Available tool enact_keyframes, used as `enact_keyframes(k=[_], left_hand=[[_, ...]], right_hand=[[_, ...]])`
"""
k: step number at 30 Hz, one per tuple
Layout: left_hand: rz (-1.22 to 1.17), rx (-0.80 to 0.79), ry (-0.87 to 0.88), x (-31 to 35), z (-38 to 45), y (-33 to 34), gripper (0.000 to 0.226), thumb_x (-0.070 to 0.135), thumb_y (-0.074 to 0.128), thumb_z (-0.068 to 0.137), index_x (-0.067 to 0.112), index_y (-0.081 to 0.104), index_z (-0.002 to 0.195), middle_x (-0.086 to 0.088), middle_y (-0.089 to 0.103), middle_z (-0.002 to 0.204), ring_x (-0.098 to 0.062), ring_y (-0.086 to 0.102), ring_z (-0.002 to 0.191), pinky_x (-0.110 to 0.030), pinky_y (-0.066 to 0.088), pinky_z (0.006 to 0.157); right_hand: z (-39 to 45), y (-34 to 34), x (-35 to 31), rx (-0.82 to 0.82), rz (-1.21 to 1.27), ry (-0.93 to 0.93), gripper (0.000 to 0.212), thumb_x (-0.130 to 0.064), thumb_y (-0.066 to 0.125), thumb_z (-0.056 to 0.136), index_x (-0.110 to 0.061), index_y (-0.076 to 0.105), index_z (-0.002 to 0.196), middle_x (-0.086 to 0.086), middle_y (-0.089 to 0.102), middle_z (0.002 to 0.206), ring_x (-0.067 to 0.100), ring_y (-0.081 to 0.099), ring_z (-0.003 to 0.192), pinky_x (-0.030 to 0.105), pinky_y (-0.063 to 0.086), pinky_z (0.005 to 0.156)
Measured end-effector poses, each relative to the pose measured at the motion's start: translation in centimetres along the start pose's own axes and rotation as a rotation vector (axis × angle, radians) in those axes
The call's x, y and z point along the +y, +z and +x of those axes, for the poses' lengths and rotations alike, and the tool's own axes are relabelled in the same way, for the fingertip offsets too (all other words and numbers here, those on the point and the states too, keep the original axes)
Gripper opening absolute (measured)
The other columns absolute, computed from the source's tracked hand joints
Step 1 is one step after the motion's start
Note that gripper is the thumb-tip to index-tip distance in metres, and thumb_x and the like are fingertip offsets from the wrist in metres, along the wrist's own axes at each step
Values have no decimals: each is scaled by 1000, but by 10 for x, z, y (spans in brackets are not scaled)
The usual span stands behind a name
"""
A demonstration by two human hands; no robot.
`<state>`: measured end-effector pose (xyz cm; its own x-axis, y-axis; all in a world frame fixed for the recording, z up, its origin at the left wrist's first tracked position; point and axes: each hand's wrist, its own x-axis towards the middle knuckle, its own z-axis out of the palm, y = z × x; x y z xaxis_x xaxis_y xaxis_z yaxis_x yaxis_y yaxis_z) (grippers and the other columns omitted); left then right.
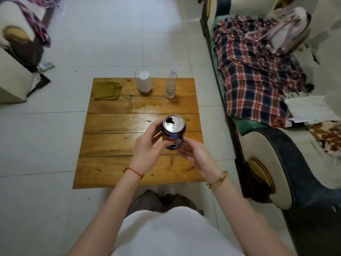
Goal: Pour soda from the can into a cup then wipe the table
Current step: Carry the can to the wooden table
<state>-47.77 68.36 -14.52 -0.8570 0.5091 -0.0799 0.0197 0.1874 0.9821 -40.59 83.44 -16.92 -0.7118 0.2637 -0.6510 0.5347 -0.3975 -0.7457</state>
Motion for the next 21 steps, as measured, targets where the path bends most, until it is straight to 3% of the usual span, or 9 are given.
enact_keyframes(k=[4, 8, 11, 14, 21], left_hand=[[1, 80, -20, -12, 23, 8, 61, -2, 71, 82, 32, 51, 130, 17, 60, 127, -4, 56, 123, -30, 47, 105], [11, 92, -43, -39, 50, 14, 62, -3, 72, 80, 20, 53, 134, 10, 61, 129, -6, 56, 125, -31, 46, 107], [-7, 109, -78, -65, 66, 22, 65, -5, 77, 75, 13, 55, 132, 5, 63, 128, -5, 57, 123, -28, 46, 106], [-46, 120, -153, -98, 78, 30, 68, -5, 81, 72, 11, 55, 133, 4, 63, 128, -3, 58, 121, -26, 46, 106], [-9, 36, -245, -188, 99, 44, 74, 5, 78, 77, 18, 47, 142, 6, 57, 137, -7, 53, 128, -36, 42, 112]], right_hand=[[23, 2, -1, 29, -369, -295, 44, -33, 42, 102, -27, 41, 146, -8, 48, 146, 7, 42, 135, 27, 39, 109], [46, -4, -6, 26, -577, -482, 51, -27, 48, 100, -30, 32, 149, -12, 41, 149, -1, 34, 137, 19, 31, 110], [74, -8, 3, 41, -687, -484, 54, -21, 50, 100, -25, 29, 150, -7, 43, 148, -3, 32, 131, 17, 27, 108], [105, -14, 23, 46, -747, -447, 56, -18, 49, 100, -21, 27, 152, -3, 41, 150, -1, 31, 132, 22, 27, 112], [175, -27, 79, 37, -776, -335, 57, -21, 49, 100, -22, 26, 153, -2, 42, 151, 13, 36, 140, 35, 31, 116]])
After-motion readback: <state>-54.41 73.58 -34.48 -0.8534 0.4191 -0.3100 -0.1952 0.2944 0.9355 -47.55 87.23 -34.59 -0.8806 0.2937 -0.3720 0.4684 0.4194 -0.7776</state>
